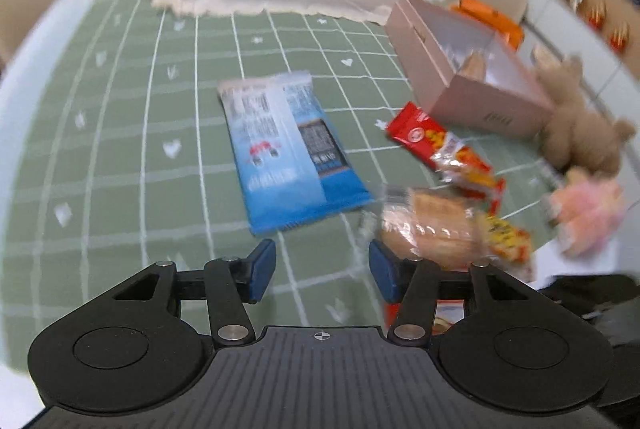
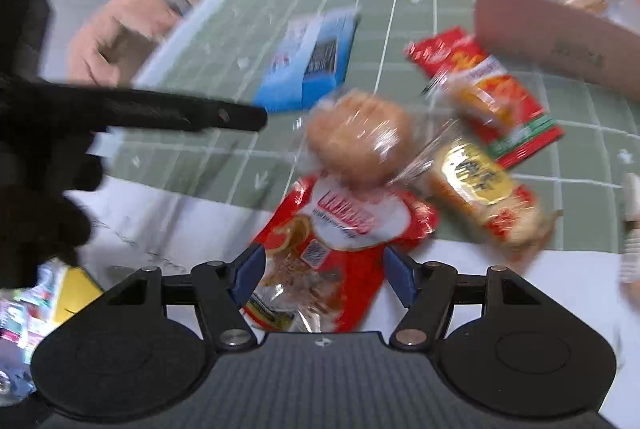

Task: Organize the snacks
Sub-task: 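Grasp the clear-wrapped bread roll with the left tool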

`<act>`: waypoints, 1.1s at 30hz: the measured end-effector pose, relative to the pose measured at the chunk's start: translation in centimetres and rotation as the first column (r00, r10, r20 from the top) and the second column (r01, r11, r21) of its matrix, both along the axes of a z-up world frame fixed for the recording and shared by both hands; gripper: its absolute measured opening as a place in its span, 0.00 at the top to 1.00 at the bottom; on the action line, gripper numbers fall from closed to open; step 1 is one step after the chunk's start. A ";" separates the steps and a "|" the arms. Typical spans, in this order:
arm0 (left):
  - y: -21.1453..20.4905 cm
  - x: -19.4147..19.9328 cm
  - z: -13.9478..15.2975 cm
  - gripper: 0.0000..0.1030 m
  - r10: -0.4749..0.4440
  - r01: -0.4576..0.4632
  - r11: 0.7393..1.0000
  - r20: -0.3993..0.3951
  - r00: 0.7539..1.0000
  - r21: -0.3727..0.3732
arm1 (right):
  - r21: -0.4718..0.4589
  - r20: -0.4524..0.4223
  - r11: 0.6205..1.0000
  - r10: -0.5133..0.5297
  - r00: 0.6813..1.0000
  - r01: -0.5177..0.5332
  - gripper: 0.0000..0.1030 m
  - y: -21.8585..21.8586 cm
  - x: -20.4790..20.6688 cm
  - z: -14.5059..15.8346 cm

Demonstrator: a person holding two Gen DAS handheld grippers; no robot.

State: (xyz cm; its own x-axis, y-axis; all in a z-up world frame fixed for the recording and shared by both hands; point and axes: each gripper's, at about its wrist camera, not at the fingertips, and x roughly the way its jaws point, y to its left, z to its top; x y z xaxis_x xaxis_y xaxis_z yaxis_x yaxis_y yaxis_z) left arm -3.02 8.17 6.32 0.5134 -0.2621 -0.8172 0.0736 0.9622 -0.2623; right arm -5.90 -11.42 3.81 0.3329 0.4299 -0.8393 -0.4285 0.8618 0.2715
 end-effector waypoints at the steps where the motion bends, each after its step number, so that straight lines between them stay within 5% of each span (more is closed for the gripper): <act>1: 0.1 -0.2 -0.3 0.45 0.008 -0.008 1.000 -0.009 1.000 -0.022 | -0.036 0.028 0.999 0.012 1.000 -0.011 0.31 0.7 0.0 0.0; 5: -0.5 -1.3 -0.9 0.45 -0.020 0.018 0.998 -0.028 0.999 -0.062 | -0.114 0.096 0.993 0.041 0.995 -0.030 0.31 0.3 -0.3 0.1; 9: -2.6 -1.4 -0.1 0.45 -0.093 0.093 0.992 0.009 0.996 -0.086 | -0.100 0.086 0.993 -0.058 0.995 0.066 0.31 -3.5 -0.2 -0.2; 13: -6.7 0.5 2.8 0.45 -0.290 0.285 0.957 0.156 0.944 0.056 | -0.078 0.078 0.988 -0.125 0.989 0.131 0.31 -6.1 -0.7 -0.3; 15: -8.7 2.1 3.4 0.45 -0.434 0.415 0.900 0.184 0.882 0.131 | -0.077 0.088 0.988 -0.128 0.988 0.135 0.31 -6.6 -1.3 -0.1; 18: -11.3 4.1 2.2 0.44 -0.642 0.599 0.753 0.102 0.760 0.272 | -0.086 0.112 0.988 -0.122 0.986 0.132 0.31 -7.4 -2.6 0.4; 20: -12.5 5.5 0.7 0.41 -0.688 0.643 0.676 -0.004 0.726 0.359 | -0.079 0.120 0.988 -0.120 0.985 0.130 0.31 -8.4 -3.4 0.5; 21: -12.8 6.4 -0.1 0.39 -0.687 0.651 0.662 -0.047 0.726 0.371 | -0.074 0.121 0.988 -0.125 0.985 0.134 0.31 -8.7 -3.7 0.5; 22: -12.6 7.0 -0.7 0.37 -0.673 0.647 0.676 -0.061 0.737 0.354 | -0.070 0.121 0.988 -0.131 0.984 0.140 0.31 -8.8 -3.8 0.5; 27: -11.2 10.4 -2.4 0.30 -0.514 0.521 0.840 -0.085 0.853 0.153 | -0.088 0.156 0.983 -0.146 0.977 0.161 0.31 -9.2 -4.1 0.8; 33: -8.3 8.4 -2.3 0.43 -0.383 0.383 0.924 -0.056 0.922 -0.006 | -0.122 0.241 0.978 -0.137 0.961 0.169 0.31 -9.3 -2.8 1.8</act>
State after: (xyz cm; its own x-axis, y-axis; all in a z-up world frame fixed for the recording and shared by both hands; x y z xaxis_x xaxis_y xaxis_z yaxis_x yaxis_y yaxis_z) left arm 5.42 -0.13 4.05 0.3289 -0.4257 -0.8430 0.4227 0.8646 -0.2716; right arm -8.74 -20.69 5.65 0.5764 0.2426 -0.7804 -0.3251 0.9442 0.0534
